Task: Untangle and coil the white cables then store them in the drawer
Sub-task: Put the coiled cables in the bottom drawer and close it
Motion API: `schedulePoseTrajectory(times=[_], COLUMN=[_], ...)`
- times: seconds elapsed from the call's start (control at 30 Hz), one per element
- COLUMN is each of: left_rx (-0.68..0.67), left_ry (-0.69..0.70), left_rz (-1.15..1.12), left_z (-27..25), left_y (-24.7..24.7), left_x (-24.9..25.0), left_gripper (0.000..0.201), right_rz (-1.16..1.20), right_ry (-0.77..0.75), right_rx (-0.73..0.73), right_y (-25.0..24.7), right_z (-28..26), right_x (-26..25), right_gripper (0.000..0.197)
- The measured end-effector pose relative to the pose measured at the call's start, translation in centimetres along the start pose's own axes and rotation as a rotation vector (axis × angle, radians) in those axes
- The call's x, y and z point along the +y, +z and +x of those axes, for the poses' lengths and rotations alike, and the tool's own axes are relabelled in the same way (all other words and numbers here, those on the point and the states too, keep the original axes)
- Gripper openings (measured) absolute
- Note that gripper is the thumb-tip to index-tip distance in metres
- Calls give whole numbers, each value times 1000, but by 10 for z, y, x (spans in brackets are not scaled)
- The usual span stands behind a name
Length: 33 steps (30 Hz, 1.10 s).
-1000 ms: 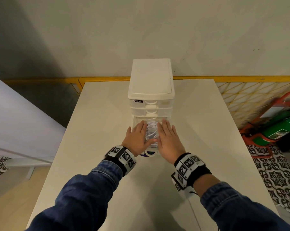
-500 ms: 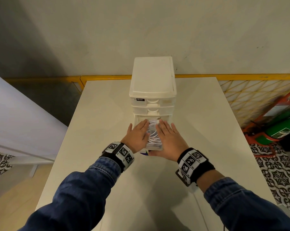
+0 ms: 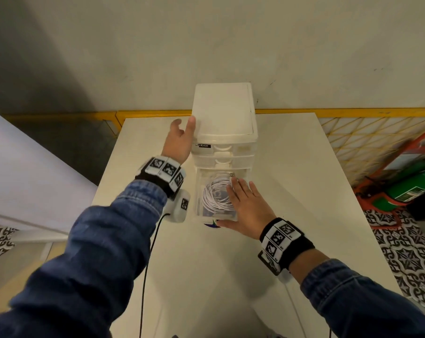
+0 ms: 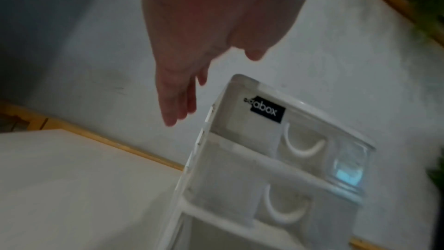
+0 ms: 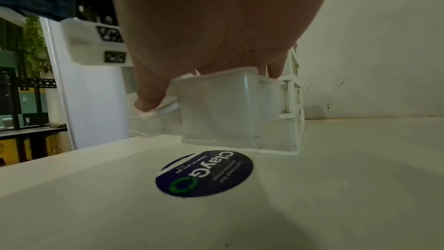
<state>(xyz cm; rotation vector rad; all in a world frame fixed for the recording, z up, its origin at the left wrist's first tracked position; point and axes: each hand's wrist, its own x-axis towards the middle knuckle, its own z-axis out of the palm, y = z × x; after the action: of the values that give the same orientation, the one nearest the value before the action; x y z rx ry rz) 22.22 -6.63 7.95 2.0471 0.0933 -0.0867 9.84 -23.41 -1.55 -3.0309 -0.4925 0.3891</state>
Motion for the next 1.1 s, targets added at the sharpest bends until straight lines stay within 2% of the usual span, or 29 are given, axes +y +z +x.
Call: schedulePoseTrajectory(times=[0.07,0.13,0.27,0.5,0.67,0.8,1.0,1.1], left_rx=[-151,-198,-222,-241,-228,-230,-236,-237], left_ry=[-36,-18,-9,7,9,5,10,9], left_rz=[41,14,21,52,62,54,54,51], left_z=[10,14,16,14,14,12,12,11], left_y=[4,8,9,8,8,8,8,8], left_x=[4,2,0,2,2,2,1,0], left_gripper=[72,71,66,65,63,62,65,64], right_rz=[-6,-13,-47,-73,-30,-133,-58,-42], right_ry=[6,14,13,32,60,70,54,46], right_rx=[-7,-5,-10,28,103,235,353,464], right_y=[0,-2,-7,-7,3,4,2,3], right_z=[0,1,9,26,27,28,38,45], right_x=[0,1,6,14,7,11,15,20], right_gripper=[115,114,112,89,83,65,56,49])
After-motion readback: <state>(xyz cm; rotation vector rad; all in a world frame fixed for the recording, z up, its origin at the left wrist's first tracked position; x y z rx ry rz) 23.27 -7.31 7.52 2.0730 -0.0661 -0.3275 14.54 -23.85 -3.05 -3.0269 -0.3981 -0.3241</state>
